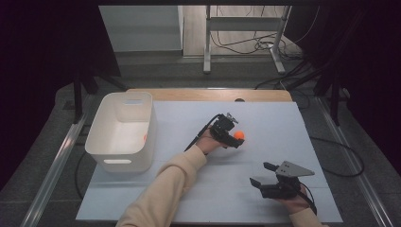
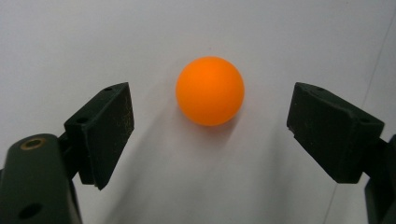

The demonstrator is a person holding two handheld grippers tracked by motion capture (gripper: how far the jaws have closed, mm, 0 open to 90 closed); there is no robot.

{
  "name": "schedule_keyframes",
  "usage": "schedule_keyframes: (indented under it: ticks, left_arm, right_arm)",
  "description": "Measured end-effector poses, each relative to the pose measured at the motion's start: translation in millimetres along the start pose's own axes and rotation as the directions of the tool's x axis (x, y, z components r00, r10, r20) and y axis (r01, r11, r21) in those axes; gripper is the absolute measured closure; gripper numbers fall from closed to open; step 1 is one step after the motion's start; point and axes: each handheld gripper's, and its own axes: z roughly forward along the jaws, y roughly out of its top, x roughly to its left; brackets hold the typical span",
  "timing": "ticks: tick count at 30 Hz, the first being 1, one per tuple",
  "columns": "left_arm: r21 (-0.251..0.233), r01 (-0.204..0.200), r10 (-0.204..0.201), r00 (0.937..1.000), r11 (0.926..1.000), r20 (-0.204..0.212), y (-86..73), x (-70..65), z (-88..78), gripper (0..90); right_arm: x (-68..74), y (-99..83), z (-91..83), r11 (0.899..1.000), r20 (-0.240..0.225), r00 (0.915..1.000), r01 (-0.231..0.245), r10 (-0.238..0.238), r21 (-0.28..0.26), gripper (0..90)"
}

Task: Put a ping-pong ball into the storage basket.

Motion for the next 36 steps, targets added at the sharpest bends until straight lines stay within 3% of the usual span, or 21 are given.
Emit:
schedule_keyframes:
  ticks: [6, 10, 17, 24, 31, 35, 36]
  left_arm:
    - [0.003, 0.009, -0.009, 0.9998, 1.0, 0.02, 2.2, -0.1, 4.4, 15.9]
    - [0.012, -0.004, 0.004, 1.0, 0.9999, 0.008, 4.5, -1.2, 8.3, 16.0]
    - [0.02, 0.02, -0.02, 0.9998, 0.9996, 0.008, 8.1, 0.2, 16.8, 16.5]
    - [0.03, 0.016, -0.016, 0.9999, 0.9994, -0.002, 11.3, -0.8, 21.8, 17.5]
    - [0.035, 0.032, -0.032, 0.9995, 0.9989, -0.002, 11.5, 0.7, 23.9, 28.5]
    - [0.044, 0.037, -0.038, 0.9992, 0.9983, 0.016, 11.6, 2.1, 24.2, 46.3]
    - [0.047, 0.038, -0.038, 0.9992, 0.9982, 0.012, 11.5, 1.6, 24.4, 46.3]
  right_arm:
    - [-0.3, -0.2, 0.4, 1.0, 0.0, 1.0, -0.004, 0.004, -0.002, 18.3]
    - [-0.3, -0.1, 0.1, 1.0, 0.003, 1.0, -0.004, 0.004, -0.001, 18.2]
    - [-0.6, 0.0, -0.1, 1.0, 0.002, 1.0, -0.004, 0.004, -0.003, 18.3]
    - [-0.8, 0.2, -0.4, 1.0, 0.002, 1.0, -0.004, 0.004, -0.004, 18.3]
    - [-0.9, 0.1, -0.7, 1.0, 0.004, 1.0, -0.002, 0.002, -0.004, 18.2]
    - [-0.7, 0.3, -0.8, 1.0, 0.005, 1.0, 0.0, 0.0, -0.006, 18.4]
    - [-0.7, 0.3, -0.8, 1.0, 0.005, 1.0, 0.0, 0.0, -0.006, 18.4]
